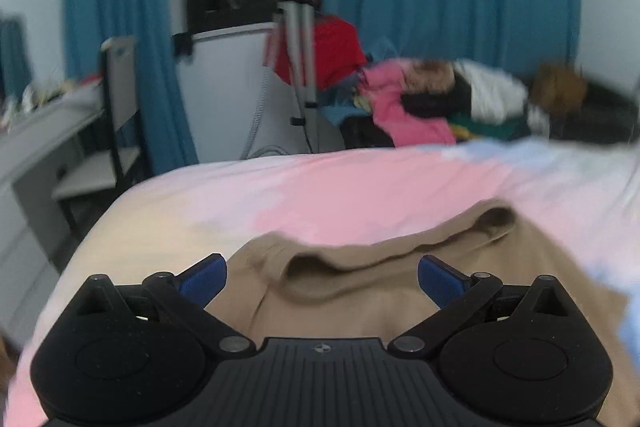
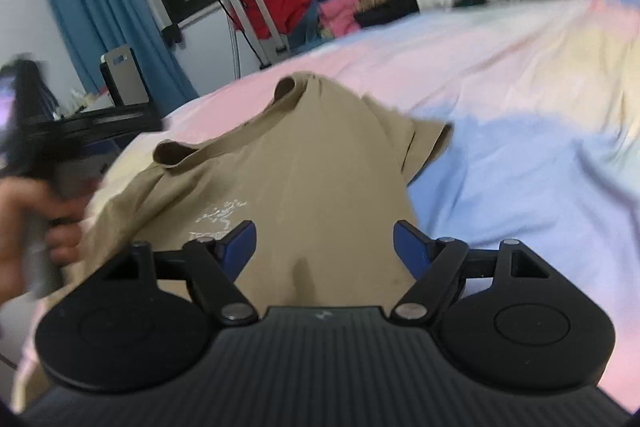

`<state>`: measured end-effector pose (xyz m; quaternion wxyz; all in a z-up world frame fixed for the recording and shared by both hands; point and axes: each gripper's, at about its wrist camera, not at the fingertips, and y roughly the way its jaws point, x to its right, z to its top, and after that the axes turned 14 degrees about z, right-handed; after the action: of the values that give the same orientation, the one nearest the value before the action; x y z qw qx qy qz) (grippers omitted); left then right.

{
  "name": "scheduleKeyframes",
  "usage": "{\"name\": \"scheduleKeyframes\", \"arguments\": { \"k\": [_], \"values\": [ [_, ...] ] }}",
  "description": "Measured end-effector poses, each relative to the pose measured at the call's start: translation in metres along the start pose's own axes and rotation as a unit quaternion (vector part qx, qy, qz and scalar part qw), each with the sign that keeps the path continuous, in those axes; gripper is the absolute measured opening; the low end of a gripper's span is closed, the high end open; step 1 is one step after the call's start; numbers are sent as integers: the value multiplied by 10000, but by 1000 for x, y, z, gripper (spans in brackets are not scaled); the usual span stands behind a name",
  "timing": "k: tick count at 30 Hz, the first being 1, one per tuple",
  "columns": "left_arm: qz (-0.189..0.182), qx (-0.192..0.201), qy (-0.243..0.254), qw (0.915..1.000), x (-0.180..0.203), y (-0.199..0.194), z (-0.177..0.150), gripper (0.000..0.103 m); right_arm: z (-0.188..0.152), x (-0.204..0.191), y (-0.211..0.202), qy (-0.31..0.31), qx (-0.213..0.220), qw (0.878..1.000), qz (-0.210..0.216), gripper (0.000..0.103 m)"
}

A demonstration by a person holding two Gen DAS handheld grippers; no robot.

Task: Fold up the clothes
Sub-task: 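Withdraw both open grippers from the flattened shirt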

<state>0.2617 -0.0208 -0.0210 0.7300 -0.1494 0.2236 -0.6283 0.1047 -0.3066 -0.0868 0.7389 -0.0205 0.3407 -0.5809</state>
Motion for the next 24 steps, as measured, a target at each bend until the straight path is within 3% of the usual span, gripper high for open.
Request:
{"name": "scheduleKeyframes", "arguments": {
  "k": [3, 6, 11, 14, 20, 24],
  "values": [
    [-5, -241, -681, 9974, -63, -29, -21, 103, 1, -4, -13, 16, 120, 9999, 45, 77],
    [256, -472, -1502, 9872, -130, -52, -48, 103, 1, -8, -26, 31, 240, 9997, 89, 77],
    [468, -967, -2971, 9488, -222, -59, -92, 99, 2, -14, -48, 57, 440, 9989, 163, 77],
    [356, -1060, -3402, 9337, -249, -53, -103, 98, 3, -18, -61, 73, 560, 9982, 208, 77],
    [18, -1587, -3652, 9173, -257, -19, -116, 85, -1, -17, -57, 158, 485, 9984, 224, 77],
    [-53, -1524, -3596, 9206, -246, -7, -123, 72, -4, -14, -45, 230, 344, 9989, 215, 77]
  ]
}}
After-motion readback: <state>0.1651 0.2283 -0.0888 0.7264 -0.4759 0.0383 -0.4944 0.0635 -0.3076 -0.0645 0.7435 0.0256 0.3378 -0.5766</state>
